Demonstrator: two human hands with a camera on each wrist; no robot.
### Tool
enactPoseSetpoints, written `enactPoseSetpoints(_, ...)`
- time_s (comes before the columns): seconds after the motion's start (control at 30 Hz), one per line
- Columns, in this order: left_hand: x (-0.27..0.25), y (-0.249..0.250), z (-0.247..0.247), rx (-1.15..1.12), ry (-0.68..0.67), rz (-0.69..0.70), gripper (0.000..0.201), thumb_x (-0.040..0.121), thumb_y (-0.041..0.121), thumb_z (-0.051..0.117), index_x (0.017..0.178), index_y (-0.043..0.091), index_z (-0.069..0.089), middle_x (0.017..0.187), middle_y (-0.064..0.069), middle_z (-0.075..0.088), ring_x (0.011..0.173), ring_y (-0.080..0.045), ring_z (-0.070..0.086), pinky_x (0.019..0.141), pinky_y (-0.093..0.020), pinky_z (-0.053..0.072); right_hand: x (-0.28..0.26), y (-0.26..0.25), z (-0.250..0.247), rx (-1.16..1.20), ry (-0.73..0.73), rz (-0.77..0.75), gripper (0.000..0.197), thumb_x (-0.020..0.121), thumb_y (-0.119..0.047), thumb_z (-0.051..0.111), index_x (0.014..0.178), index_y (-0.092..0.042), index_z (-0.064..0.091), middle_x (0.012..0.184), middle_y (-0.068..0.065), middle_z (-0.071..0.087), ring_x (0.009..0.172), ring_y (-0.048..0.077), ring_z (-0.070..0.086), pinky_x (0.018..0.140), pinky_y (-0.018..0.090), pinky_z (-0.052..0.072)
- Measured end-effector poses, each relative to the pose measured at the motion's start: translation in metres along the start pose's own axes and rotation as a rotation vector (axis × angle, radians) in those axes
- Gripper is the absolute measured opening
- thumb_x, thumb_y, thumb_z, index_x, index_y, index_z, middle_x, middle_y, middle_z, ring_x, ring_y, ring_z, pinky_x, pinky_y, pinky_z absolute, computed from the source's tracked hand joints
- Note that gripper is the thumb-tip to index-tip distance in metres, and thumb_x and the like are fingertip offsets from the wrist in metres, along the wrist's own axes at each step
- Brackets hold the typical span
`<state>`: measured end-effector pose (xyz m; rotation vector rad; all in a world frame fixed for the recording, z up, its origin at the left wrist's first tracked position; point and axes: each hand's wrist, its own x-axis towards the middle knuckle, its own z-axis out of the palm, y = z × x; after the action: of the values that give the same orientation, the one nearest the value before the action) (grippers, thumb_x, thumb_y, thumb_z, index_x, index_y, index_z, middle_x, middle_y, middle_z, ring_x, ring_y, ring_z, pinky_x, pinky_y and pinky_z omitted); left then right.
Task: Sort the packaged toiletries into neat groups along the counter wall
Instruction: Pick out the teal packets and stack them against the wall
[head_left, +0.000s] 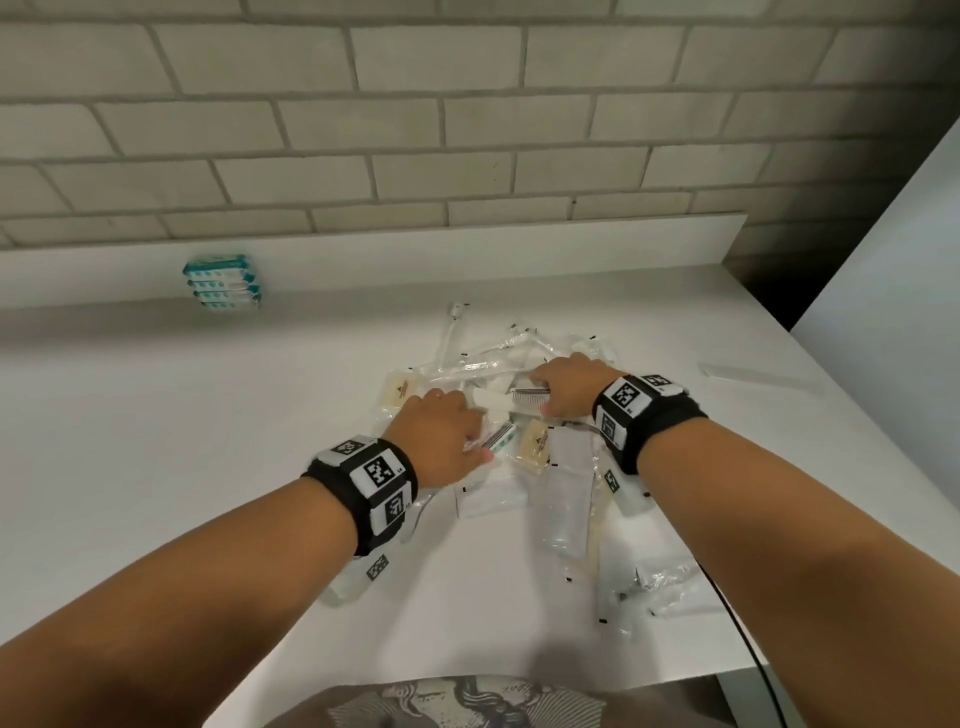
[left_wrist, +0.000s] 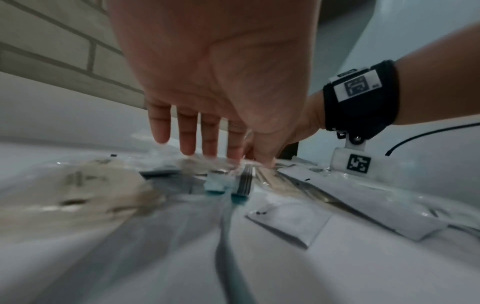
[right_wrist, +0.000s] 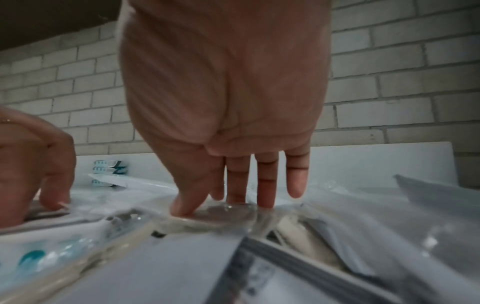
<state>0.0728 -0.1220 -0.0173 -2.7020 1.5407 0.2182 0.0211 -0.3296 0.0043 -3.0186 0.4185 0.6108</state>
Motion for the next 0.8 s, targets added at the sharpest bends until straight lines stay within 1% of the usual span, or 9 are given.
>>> enactPoseSetpoints(0.07,0.002,0.000,0.004,0.039,0.037,-0.079,0.051,0.089,0.061,0.043,0.116,0.021,0.057,0.118,-0.002,0.053,0.110,-0.022,0.047,0.094,-0.037,0.036,0.004,0.002,0.000,-0.023,-0.011,-0.017,0.051,0.088,-0.030,0.058,0.137,-0.028,0.045,0.126,0.006,0.056,0.114,0.025,0.049,0.099,0.042,0.043)
enactPoseSetpoints(0.23,0.012,0.016,0.012,0.048,0.042,-0.195,0.067,0.086,0.066,0.044,0.133,0.019,0.048,0.128,-0.003,0.051,0.119,-0.024,0.045,0.100,-0.038,0.035,0.013,0.000,0.001,-0.092,-0.022,-0.018,0.051,0.082,-0.031,0.064,0.131,-0.021,0.052,0.124,0.007,0.052,0.117,0.027,0.045,0.102,0.043,0.037)
enactPoseSetpoints(0.37,0.022,0.030,0.015,0.007,-0.002,-0.270,0.057,0.084,0.061,0.048,0.121,0.018,0.055,0.117,-0.004,0.055,0.106,-0.023,0.051,0.092,-0.037,0.041,0.005,0.003,-0.001,0.063,0.016,-0.071,0.026,0.082,-0.030,0.061,0.103,-0.021,0.049,0.105,0.002,0.052,0.109,0.024,0.043,0.101,0.045,0.035)
enactPoseSetpoints(0.43,0.025,0.033,0.013,-0.065,0.002,-0.291,0.050,0.084,0.052,0.051,0.119,0.016,0.054,0.111,-0.003,0.057,0.097,-0.021,0.054,0.087,-0.034,0.047,-0.003,0.010,-0.002,0.173,0.081,-0.103,0.026,0.082,-0.035,0.063,0.097,-0.025,0.045,0.100,0.000,0.052,0.103,0.022,0.044,0.099,0.044,0.035)
enactPoseSetpoints(0.5,0.027,0.031,0.006,-0.214,-0.031,-0.329,0.057,0.084,0.042,0.054,0.131,0.013,0.043,0.111,-0.001,0.058,0.095,-0.020,0.057,0.080,-0.031,0.050,-0.012,0.026,-0.008,0.323,0.188,-0.102,0.025,0.085,-0.031,0.063,0.101,-0.022,0.046,0.100,-0.001,0.058,0.097,0.020,0.048,0.096,0.041,0.037)
enactPoseSetpoints(0.57,0.027,0.028,-0.005,-0.349,-0.040,-0.372,0.067,0.084,0.037,0.057,0.140,0.012,0.028,0.104,0.001,0.056,0.088,-0.018,0.057,0.068,-0.027,0.047,-0.020,0.050,-0.016,0.493,0.261,-0.085,0.027,0.086,-0.024,0.064,0.105,-0.020,0.046,0.102,-0.001,0.060,0.091,0.019,0.055,0.088,0.038,0.045)
enactPoseSetpoints(0.67,0.029,0.031,-0.018,-0.386,0.096,-0.414,0.063,0.083,0.032,0.059,0.135,0.011,0.030,0.096,0.000,0.056,0.078,-0.018,0.055,0.063,-0.028,0.043,-0.030,0.084,-0.025,0.578,0.297,-0.059,0.042,0.082,-0.023,0.070,0.116,-0.019,0.045,0.107,0.001,0.055,0.089,0.018,0.056,0.073,0.031,0.046)
enactPoseSetpoints(0.73,0.031,0.046,-0.023,-0.393,0.180,-0.368,0.058,0.084,0.035,0.060,0.133,0.012,0.036,0.089,0.004,0.056,0.072,-0.014,0.055,0.057,-0.025,0.041,-0.034,0.097,-0.024,0.492,0.249,-0.013,0.047,0.079,-0.028,0.074,0.116,-0.017,0.048,0.103,0.000,0.053,0.086,0.017,0.053,0.064,0.027,0.039)
enactPoseSetpoints(0.8,0.037,0.071,-0.022,-0.377,0.174,-0.198,0.057,0.086,0.046,0.061,0.131,0.017,0.041,0.094,0.007,0.057,0.076,-0.009,0.056,0.060,-0.021,0.042,-0.035,0.103,-0.019,0.408,0.220,0.045,0.046,0.078,-0.038,0.075,0.109,-0.014,0.051,0.097,0.000,0.052,0.084,0.018,0.051,0.063,0.027,0.037)
